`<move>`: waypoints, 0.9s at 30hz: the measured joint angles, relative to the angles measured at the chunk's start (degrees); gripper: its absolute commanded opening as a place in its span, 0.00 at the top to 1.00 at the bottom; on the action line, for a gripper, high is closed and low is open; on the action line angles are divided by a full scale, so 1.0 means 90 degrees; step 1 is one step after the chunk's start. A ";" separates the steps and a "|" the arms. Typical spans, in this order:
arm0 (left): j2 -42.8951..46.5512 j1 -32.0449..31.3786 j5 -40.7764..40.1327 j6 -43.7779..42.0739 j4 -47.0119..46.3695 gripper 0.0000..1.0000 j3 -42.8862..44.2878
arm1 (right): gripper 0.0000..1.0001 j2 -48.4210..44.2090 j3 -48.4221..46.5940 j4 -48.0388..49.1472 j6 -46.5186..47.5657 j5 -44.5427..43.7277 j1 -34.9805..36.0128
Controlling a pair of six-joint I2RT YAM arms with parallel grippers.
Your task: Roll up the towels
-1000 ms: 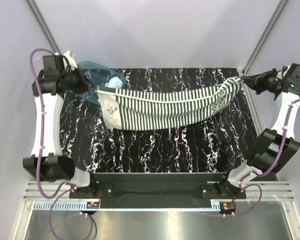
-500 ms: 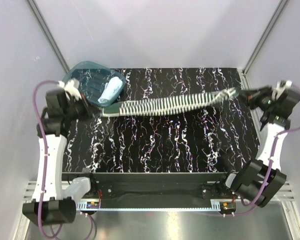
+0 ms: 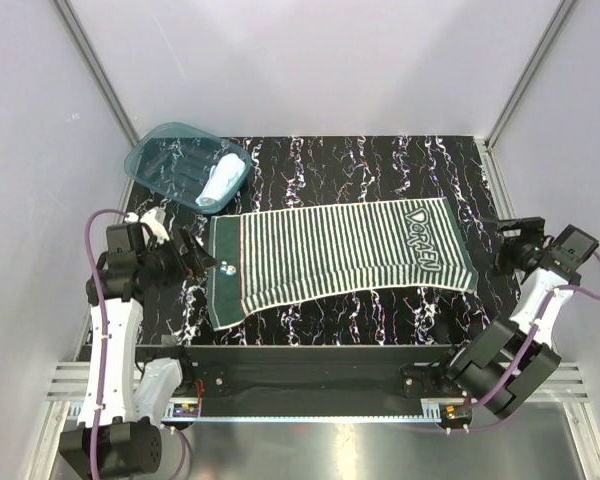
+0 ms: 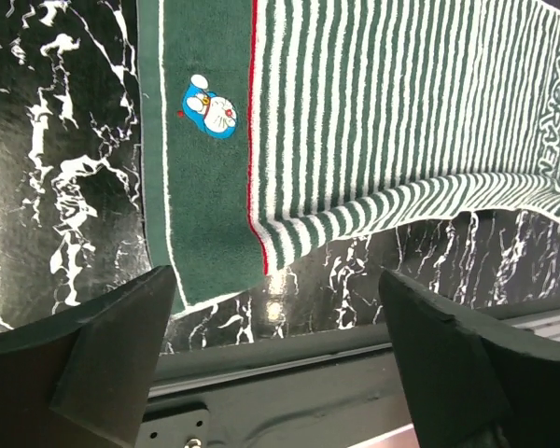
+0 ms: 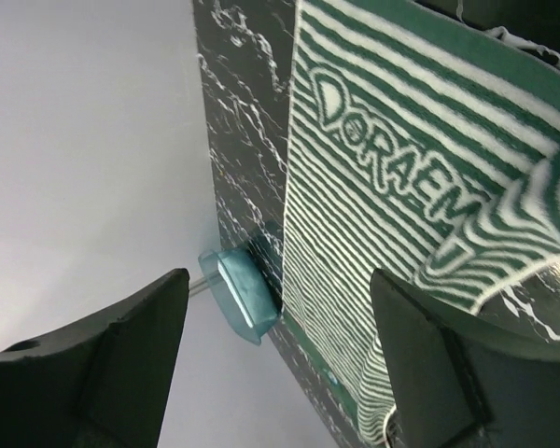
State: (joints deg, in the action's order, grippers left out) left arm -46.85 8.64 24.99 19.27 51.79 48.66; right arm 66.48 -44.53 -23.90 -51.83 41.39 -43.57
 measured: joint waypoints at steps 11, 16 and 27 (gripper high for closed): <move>-0.0588 -0.0097 -0.0107 0.0279 -0.0719 0.01 -0.0019 | 0.19 0.0180 -0.0899 -0.0464 0.0792 -0.0935 0.1280; -0.0367 -0.0928 -0.0481 0.0566 -0.0799 0.01 -0.0289 | 0.18 0.0323 -0.0947 -0.0945 0.1105 -0.1943 0.2747; -0.0223 -0.2523 -0.1761 0.1710 0.0498 0.01 -0.0488 | 0.20 0.0454 -0.1554 -0.1967 0.1445 -0.4007 0.5078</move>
State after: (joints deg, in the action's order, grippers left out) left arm -48.86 -14.06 9.15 34.65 56.27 44.27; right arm 70.57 -58.52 -41.60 -38.83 5.32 2.13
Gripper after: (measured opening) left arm 0.984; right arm 0.808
